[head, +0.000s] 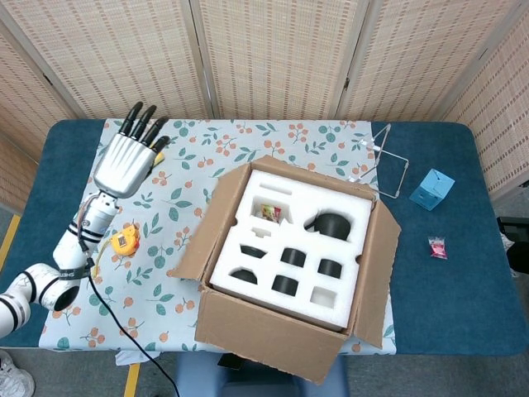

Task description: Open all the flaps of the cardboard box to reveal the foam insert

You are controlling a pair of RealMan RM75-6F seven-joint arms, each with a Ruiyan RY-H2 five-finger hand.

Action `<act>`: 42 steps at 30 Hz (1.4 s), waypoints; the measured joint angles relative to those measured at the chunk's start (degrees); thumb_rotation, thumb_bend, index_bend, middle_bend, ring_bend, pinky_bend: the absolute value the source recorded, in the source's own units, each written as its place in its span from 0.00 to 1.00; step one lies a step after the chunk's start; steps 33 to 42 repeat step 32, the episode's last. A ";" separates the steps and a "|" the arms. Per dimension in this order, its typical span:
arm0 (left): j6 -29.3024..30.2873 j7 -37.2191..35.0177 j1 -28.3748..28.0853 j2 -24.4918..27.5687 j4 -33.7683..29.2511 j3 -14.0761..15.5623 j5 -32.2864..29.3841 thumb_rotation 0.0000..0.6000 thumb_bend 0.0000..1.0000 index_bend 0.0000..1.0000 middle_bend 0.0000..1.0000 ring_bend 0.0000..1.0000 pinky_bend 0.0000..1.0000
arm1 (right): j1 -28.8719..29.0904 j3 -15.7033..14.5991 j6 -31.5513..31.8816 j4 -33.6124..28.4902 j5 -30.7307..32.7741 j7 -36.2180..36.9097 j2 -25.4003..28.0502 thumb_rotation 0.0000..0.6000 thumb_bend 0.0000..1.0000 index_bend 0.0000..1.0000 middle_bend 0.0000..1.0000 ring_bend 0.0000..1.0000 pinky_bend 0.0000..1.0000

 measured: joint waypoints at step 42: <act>24.92 -21.52 38.77 3.36 -4.48 16.78 4.41 1.00 0.77 0.07 0.00 0.00 0.00 | 9.27 1.95 -19.92 -14.34 6.92 -50.20 -6.54 0.72 0.67 0.17 0.00 0.00 0.00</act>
